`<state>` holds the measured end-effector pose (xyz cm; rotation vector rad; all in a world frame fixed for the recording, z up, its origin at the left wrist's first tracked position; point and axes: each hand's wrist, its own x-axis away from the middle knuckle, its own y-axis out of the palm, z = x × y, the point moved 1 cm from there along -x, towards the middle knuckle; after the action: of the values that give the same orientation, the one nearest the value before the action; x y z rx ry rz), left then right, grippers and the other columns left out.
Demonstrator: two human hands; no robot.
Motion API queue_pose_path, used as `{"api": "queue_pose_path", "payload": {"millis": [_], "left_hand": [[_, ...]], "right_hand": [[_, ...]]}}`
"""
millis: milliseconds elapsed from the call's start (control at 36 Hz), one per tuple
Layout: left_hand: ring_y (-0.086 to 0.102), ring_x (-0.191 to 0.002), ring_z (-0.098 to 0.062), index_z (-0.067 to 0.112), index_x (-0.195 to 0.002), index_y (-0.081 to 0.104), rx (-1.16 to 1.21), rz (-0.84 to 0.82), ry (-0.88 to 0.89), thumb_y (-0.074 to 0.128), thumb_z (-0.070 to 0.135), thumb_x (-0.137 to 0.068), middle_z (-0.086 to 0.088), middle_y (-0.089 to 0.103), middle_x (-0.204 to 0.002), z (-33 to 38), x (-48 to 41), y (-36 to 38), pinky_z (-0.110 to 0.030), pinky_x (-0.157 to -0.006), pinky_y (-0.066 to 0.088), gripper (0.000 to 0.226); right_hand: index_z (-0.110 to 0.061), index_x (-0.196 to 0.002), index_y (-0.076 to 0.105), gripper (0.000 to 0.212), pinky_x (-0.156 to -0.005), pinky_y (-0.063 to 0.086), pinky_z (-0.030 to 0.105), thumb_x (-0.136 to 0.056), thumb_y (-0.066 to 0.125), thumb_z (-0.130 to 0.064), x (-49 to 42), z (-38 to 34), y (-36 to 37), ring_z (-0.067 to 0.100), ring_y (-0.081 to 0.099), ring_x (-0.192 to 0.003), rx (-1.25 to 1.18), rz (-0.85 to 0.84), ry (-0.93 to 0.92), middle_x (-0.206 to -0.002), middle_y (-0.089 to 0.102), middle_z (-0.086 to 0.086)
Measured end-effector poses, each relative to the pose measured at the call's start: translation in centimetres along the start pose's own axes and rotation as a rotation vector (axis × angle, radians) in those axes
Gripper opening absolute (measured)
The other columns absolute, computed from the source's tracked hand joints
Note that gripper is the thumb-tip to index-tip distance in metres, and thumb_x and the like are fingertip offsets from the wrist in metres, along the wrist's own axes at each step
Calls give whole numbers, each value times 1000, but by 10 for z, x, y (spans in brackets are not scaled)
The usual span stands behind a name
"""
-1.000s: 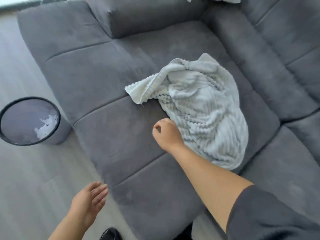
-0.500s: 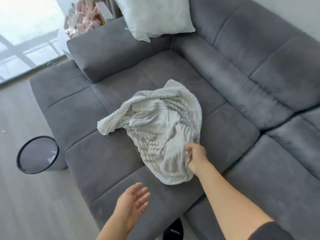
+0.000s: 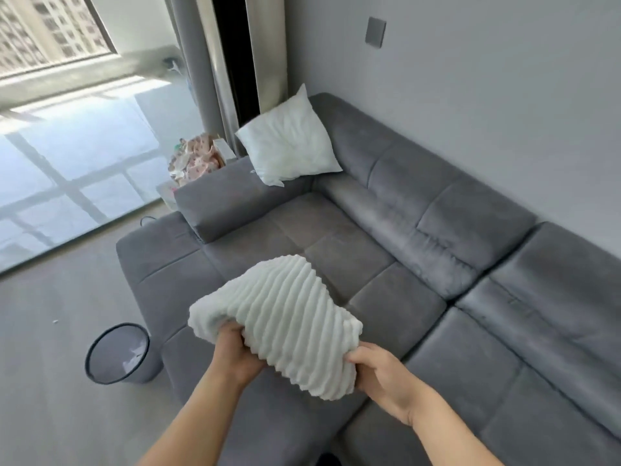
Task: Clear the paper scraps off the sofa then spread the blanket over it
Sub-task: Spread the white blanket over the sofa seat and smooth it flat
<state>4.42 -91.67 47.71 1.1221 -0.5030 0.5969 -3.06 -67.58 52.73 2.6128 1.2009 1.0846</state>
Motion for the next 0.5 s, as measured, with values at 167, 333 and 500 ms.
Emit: {"api": "queue_pose_path", "payload": {"millis": [167,333,500], "left_hand": [[68,-115,-38,5,-116,75,-457,-269,93,77,2,-75,-23,70,-124,53,47,44,-53,-95,56,42],[68,-119,-28,14,-120,73,-886,-509,297,79,17,-83,-12,73,-123,112,112,63,-43,-99,55,37],[65,-116,-20,6,-110,68,-1341,-533,805,69,1,-88,-4,71,-114,150,169,71,-38,-98,53,23]], "right_hand": [[-25,-147,50,48,-107,45,48,-102,49,-41,31,-2,23,27,49,-137,-321,137,-155,-149,53,5],[-30,-146,42,78,-99,50,48,-79,80,-42,16,11,98,26,62,-121,-301,649,-179,-138,62,0],[-49,-150,28,81,-103,32,46,-79,63,-70,6,-8,161,23,34,-140,-134,964,-201,-159,28,-9]]}}
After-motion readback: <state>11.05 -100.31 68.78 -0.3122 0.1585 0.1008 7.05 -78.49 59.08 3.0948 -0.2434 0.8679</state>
